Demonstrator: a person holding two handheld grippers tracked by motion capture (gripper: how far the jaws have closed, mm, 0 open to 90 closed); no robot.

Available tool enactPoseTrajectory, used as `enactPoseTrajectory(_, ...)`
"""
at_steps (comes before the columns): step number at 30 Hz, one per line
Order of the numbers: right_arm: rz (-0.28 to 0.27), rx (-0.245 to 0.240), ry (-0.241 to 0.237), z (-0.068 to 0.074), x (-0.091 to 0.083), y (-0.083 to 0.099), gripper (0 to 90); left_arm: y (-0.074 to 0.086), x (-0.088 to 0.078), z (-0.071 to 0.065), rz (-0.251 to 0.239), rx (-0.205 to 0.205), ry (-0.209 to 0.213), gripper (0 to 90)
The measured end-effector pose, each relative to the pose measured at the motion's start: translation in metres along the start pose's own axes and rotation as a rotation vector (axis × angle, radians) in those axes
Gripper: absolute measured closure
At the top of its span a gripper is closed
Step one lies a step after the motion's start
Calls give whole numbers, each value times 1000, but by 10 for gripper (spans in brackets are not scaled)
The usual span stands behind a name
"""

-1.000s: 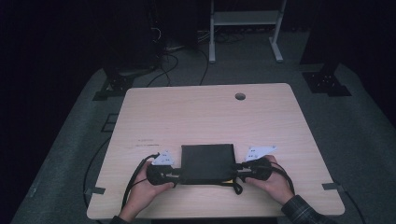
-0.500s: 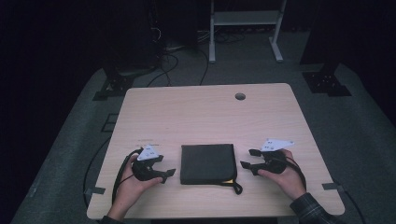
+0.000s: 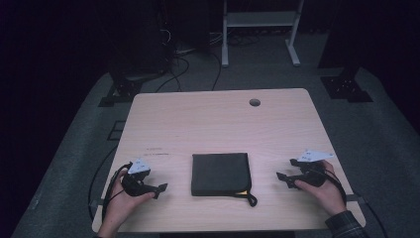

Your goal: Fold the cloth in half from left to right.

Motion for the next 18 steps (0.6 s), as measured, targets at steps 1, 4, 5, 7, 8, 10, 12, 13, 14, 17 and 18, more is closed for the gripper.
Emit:
enactPoseTrajectory(1,8,7,5,-3,-1,4,198,2,0,1,4,-4,-1,80)
enactPoseTrajectory(4,30,18,21,-9,-3,15,185,11,1,4,22,-2,-11,76)
enactPoseTrajectory(5,35,26,24,-11,-4,18,186,13,2,4,24,-7,-8,76)
enactPoseTrajectory(7,40,35,32,-14,-6,23,187,16,2,5,32,-5,-14,76)
enactPoseTrajectory(8,44,38,34,-15,-6,25,187,18,3,5,37,-2,-19,76)
enactPoseTrajectory(10,47,48,43,-18,-8,29,187,19,3,5,33,6,-25,57)
enactPoseTrajectory(12,51,52,46,-20,-9,32,187,19,4,5,29,16,-32,57)
enactPoseTrajectory(13,51,59,48,-21,-10,34,187,19,4,5,28,21,-37,57)
enactPoseTrajectory(14,50,61,48,-21,-10,34,187,20,4,5,24,28,-44,57)
enactPoseTrajectory(17,51,72,53,-24,-11,36,188,20,5,6,15,40,-44,45)
enactPoseTrajectory(18,51,72,55,-24,-11,36,188,20,5,6,10,42,-44,43)
Point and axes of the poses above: each handheld gripper's, and its own axes: x roughly forward along the jaws, y roughly out of its underside, z roughly to its left, the point moved 10 cm from there along x, roughly forward along the jaws, and after that the axes turned 10 degrees about z, right-handed, at the moved point
